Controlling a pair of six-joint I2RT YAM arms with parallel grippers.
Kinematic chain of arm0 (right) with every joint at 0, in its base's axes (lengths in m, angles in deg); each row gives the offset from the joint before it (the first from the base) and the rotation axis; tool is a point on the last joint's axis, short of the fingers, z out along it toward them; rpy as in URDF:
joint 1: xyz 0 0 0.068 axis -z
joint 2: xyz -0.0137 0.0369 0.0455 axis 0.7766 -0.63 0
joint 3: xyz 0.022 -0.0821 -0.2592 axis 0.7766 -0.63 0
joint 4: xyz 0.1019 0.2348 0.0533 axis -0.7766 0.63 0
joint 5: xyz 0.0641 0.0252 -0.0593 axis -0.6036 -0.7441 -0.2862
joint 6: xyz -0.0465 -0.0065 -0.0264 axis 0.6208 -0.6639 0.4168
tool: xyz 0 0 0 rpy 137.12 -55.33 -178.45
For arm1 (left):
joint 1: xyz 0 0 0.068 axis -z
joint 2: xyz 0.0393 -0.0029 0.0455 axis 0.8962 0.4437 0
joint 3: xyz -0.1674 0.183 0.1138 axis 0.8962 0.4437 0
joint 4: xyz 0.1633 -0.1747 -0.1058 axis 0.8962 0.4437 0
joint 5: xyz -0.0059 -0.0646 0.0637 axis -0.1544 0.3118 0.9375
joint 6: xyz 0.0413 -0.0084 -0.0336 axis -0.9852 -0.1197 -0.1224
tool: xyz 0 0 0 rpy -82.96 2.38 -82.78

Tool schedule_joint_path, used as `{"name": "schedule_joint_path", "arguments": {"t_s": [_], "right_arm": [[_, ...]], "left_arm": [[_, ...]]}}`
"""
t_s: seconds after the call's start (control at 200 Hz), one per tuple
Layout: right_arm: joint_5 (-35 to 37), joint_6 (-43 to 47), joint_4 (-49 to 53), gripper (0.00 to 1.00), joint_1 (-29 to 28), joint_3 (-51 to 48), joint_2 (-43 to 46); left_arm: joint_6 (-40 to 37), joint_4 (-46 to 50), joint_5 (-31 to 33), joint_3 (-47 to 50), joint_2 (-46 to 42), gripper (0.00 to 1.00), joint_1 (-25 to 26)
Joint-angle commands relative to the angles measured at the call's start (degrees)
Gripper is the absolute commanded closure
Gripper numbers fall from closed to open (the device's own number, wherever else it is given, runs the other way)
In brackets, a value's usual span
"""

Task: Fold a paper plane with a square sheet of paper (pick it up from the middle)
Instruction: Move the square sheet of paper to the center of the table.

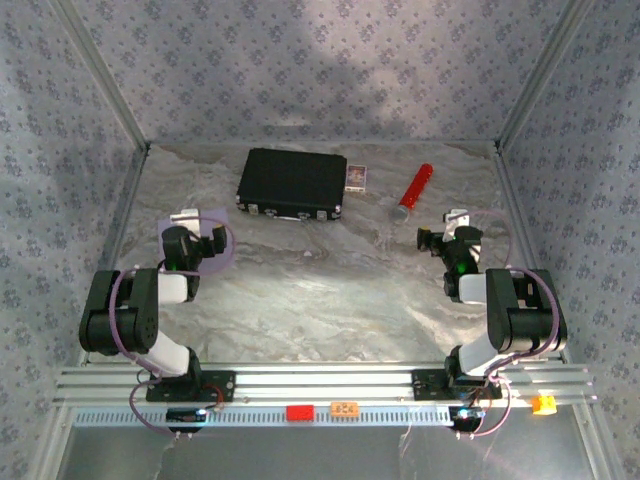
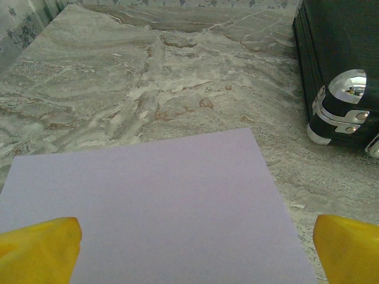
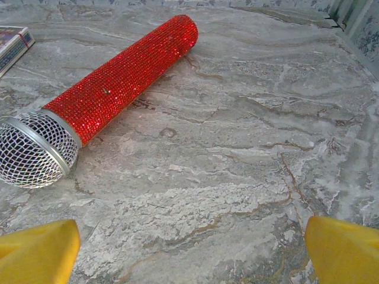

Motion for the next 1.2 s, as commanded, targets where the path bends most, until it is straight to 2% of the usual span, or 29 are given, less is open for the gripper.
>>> {"name": "schedule_joint_path", "arguments": {"t_s": [0.0, 0.31, 0.415, 0.48, 0.575, 0.655, 0.735, 0.8, 0.845, 0.959, 1.054, 1.194], "right_arm": [[0.25, -0.51, 0.21, 0.01, -0.04, 1.05, -0.1], [0.06, 0.44, -0.83, 0.01, -0.87, 0.2, 0.48], [0.82, 1.16, 0.27, 0.01, -1.58, 0.06, 2.31], [0.85, 1.12, 3.79, 0.01, -1.65, 1.34, 4.25], [-0.2, 0.69, 17.24, 0.01, -2.06, 6.14, 9.06], [0.63, -0.76, 24.13, 0.01, -3.43, 8.32, 13.52], [-0.81, -4.2, 29.78, 0.01, -4.3, 10.14, 17.79], [-3.27, -8.59, 34.63, 0.01, -4.76, 12.14, 20.51], [-3.94, -13.84, 37.44, 0.01, -5.03, 13.16, 21.86], [-4.51, -30.24, 43.6, 0.01, -4.77, 15.56, 23.35], [-15.12, -33.2, 42.8, 0.01, -4.05, 15.27, 23.13], [-24.76, -37.24, 38.57, 0.01, -5.24, 14.75, 20.25]], "left_arm": [[-0.82, -0.15, -1.07, -1.27, 0.4, 0.0, -0.39], [-1.91, -5.55, -0.5, 2.62, -1.61, 0.0, 0.75], [-1.51, -3.25, 0.62, 2.93, -5.48, 0.0, 0.73], [-0.65, 2.35, 1.71, 1.71, -8.8, 0.0, 0.74], [1.61, 9.96, 2.72, 0.07, -13.11, 0.0, 0.52], [4.52, 15.42, 4.86, -1.15, -16.39, 0.0, 0.54], [10.94, 27.37, 9.46, -5.96, -19.01, 0.0, 0.5], [14.71, 38.53, 9.84, -10.98, -19.52, 0.0, 0.47], [16.35, 41.92, 8.05, -12.58, -19.23, 0.0, 0.13], [23.73, 43.75, -0.03, -13.77, -17.18, 0.0, -2.5], [25.97, 46.24, -6.64, -17.56, -12.66, 0.0, -4.27], [24.33, 52.89, -14.87, -26.1, -3.83, 0.03, -4.58]]}}
